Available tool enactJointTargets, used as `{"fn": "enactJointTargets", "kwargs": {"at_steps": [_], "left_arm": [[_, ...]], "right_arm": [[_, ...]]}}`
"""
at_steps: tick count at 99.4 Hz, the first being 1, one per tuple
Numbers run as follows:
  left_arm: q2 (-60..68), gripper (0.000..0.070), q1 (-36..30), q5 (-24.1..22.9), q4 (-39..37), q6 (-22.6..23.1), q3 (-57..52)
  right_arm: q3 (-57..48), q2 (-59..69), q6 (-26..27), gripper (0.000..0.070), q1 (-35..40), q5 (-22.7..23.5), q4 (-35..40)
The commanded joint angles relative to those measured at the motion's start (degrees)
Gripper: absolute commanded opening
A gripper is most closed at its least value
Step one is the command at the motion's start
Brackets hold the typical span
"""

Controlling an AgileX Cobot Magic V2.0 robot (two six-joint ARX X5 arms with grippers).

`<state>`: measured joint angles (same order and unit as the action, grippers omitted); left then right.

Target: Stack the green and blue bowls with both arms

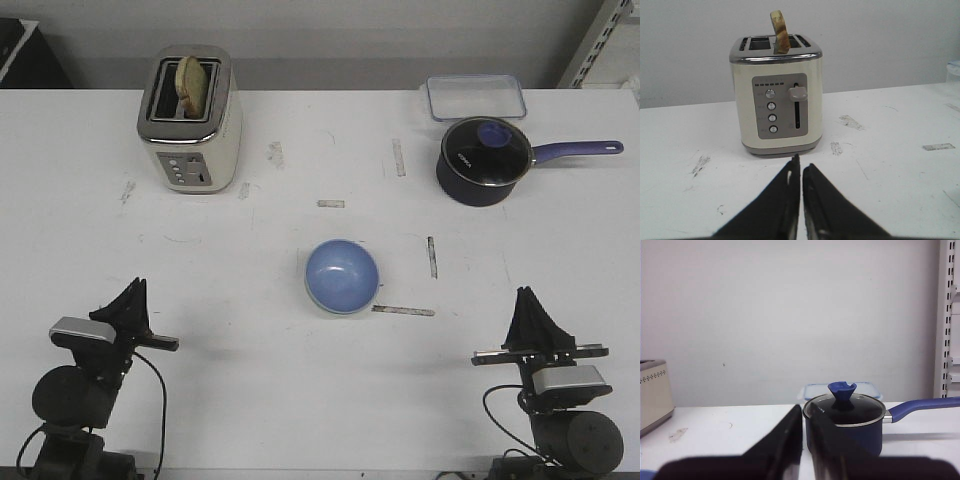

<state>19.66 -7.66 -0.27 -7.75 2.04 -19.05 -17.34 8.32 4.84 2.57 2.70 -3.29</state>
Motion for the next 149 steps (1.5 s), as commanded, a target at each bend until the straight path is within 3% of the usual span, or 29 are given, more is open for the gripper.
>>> {"fn": "enactJointTargets", "kwargs": {"at_steps": [1, 77, 96, 149], "left_arm": [[-1.0, 0.0001, 0.0, -0.2, 0.4, -0.1, -0.3], [-7.6, 0.0001, 1.4, -0.2, 0.2, 0.1, 0.2], [-9.3, 0.0001, 3.0, -0.2, -3.1, 0.0, 5.4], [-19.5, 0.0001, 5.4, 0.2, -3.0, 0.0, 16.5]], "right_arm": [[-0.3, -0.1, 0.7, 0.0013, 0.0, -0.1, -0.6], [-0.3, -0.1, 0.7, 0.0013, 0.0, -0.1, -0.6], [-0.3, -0.1, 0.7, 0.0013, 0.0, -0.1, -0.6], [-0.3, -0.1, 0.7, 0.0013, 0.0, -0.1, -0.6]]}}
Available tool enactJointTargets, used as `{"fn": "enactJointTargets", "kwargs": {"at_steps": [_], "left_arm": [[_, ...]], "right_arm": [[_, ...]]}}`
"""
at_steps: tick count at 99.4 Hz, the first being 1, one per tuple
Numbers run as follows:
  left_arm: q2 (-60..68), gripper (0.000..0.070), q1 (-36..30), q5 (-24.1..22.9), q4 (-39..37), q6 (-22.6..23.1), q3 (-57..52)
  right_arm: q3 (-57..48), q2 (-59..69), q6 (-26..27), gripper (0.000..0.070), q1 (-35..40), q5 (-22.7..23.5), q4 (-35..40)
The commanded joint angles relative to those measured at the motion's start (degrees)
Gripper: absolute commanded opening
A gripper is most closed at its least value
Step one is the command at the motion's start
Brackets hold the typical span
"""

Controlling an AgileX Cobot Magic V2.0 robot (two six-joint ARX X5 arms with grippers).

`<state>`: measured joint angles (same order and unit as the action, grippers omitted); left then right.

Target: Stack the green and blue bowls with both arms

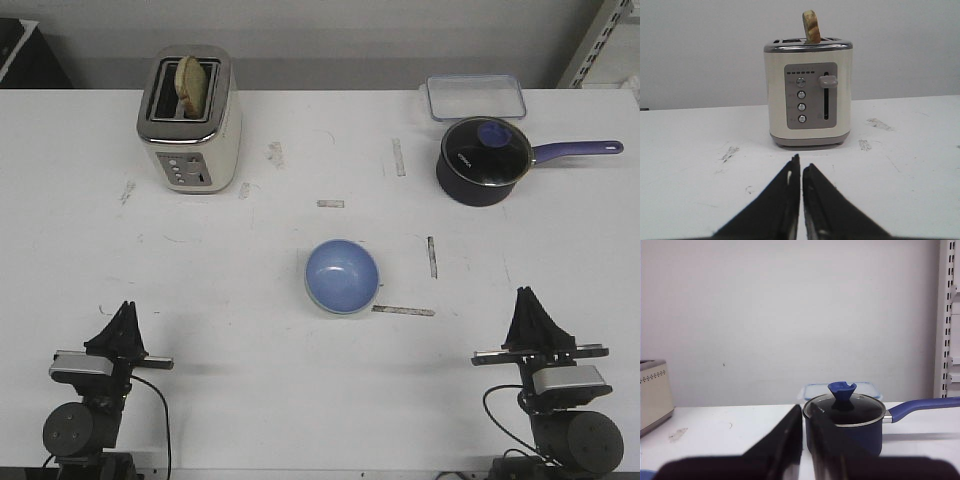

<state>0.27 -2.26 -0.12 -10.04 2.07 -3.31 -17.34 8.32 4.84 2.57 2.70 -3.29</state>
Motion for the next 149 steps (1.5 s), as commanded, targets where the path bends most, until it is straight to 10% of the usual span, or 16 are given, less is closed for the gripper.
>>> {"fn": "enactJointTargets", "kwargs": {"at_steps": [1, 149], "left_arm": [[-0.1, 0.0001, 0.0, 0.0, -0.7, 0.0, 0.9], [-0.1, 0.0001, 0.0, 0.1, -0.3, -0.1, 2.6]], "right_arm": [[-0.3, -0.1, 0.7, 0.0013, 0.0, -0.1, -0.6], [1.2, -1.3, 0.3, 0.0013, 0.0, -0.4, 0.1]]}}
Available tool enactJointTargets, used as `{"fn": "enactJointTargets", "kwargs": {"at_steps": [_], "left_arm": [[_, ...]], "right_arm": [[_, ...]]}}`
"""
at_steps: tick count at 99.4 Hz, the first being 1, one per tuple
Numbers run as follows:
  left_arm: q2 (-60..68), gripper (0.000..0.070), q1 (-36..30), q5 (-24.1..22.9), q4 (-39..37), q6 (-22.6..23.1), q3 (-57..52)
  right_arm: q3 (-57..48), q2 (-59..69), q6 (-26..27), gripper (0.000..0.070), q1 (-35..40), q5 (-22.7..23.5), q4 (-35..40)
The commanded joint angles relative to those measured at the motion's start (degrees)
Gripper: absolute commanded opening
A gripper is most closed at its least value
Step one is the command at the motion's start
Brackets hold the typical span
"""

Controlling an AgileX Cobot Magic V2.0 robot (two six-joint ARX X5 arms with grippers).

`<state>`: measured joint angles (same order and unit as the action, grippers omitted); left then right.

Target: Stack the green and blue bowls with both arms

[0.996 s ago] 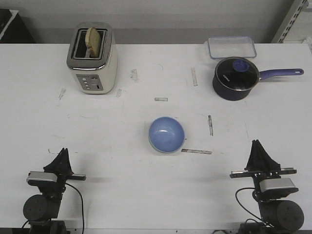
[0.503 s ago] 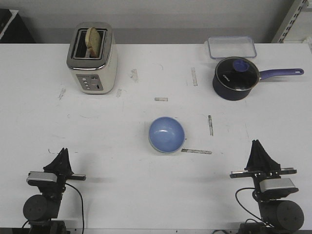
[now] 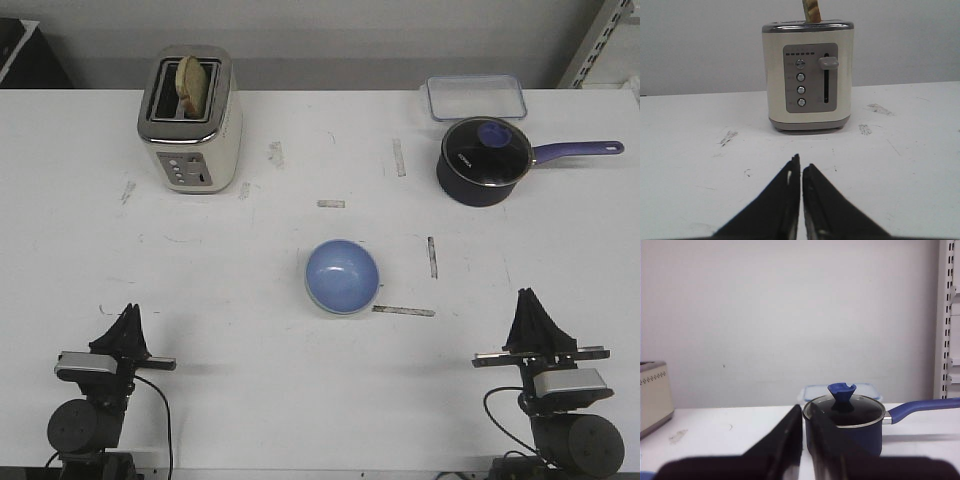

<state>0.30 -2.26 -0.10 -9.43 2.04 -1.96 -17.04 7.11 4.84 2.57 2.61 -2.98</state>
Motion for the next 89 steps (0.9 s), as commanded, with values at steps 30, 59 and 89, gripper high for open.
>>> {"fn": "enactJointTargets", "kwargs": {"at_steps": [30, 59, 89], "left_arm": [[-0.1, 0.0001, 0.0, 0.1, -0.9, -0.1, 1.3], [-0.1, 0.0001, 0.0, 0.1, -0.9, -0.1, 1.3], [-0.1, 0.0001, 0.0, 0.1, -0.9, -0.1, 1.3]], "right_arm": [[8.2, -0.1, 0.3, 0.0013, 0.0, -1.0, -1.7], [12.8, -1.3, 0.3, 0.0013, 0.0, -0.9, -1.7], [16.3, -7.0, 0.3, 0.0013, -1.4, -0.9, -1.0]]}}
